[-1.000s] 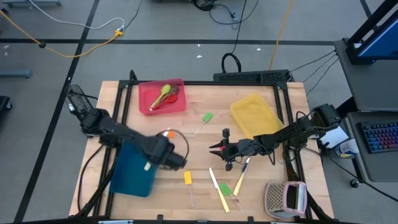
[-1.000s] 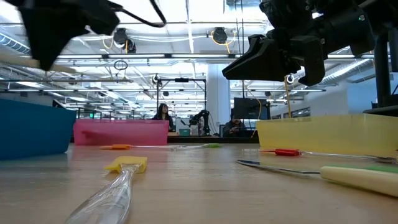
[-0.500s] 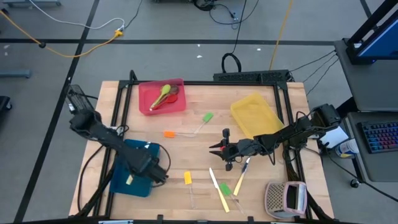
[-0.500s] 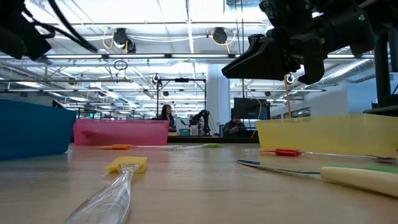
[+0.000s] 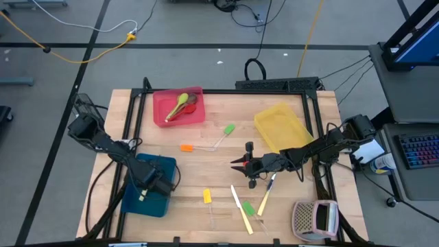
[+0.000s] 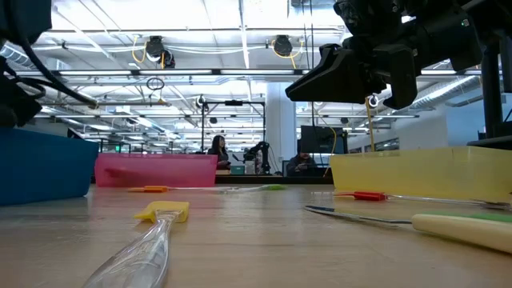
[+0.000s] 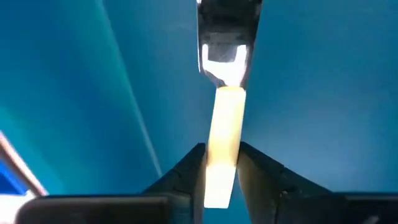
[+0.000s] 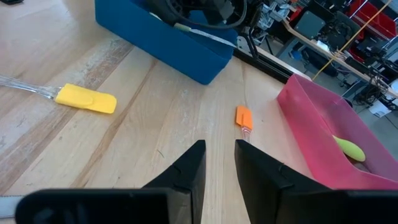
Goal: Pick & Place Kitchen Items
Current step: Put the left kitchen knife into the blue bin, then put the right kitchen knife into the blue bin
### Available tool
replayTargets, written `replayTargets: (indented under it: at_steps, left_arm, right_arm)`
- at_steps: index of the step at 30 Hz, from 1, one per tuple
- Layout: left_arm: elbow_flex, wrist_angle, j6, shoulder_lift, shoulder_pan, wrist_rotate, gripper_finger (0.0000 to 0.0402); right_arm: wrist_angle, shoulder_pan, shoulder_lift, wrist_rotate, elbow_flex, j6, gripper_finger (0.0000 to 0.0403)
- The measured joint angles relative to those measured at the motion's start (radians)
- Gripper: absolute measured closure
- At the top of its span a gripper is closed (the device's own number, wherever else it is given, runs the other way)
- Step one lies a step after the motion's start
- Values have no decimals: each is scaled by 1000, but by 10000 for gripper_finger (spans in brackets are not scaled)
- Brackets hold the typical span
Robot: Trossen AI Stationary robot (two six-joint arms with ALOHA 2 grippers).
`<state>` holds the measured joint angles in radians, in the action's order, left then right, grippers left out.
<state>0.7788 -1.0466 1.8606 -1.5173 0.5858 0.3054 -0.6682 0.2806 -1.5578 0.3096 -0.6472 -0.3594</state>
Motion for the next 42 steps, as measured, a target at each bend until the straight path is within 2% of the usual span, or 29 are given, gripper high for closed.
replayTargets:
  at_steps: [8,10,14,16,18,21,25,28,30,34,42]
  left_arm:
    - [1,5,0,0,0,8,243]
    - [1,3,1,2,0,30,236]
    - [20,2,31,19,-9,141,232]
    - [43,-2,49,37,-12,120,232]
    - [77,-6,57,57,-13,45,232]
    - [132,-7,53,92,-13,-138,232]
    - [200,-3,19,124,-13,-495,231]
    - [247,11,-116,126,-13,-748,231]
    - [262,33,-208,125,-14,-868,231]
    - [262,121,-386,125,-29,-988,231]
    - [262,189,-696,125,-82,-1050,231]
  right_arm:
    - [0,0,0,0,0,0,325]
    - [0,0,0,0,0,0,325]
    - [0,0,0,1,0,0,325]
    - [-1,0,0,1,0,0,325]
    - [-1,0,0,1,0,0,325]
    - [-1,0,0,1,0,0,325]
    - [0,0,0,1,0,0,325]
    - [7,0,0,2,0,0,325]
    - [7,0,0,2,0,3,325]
    - [6,0,0,2,0,8,321]
    - [6,0,0,4,0,130,276]
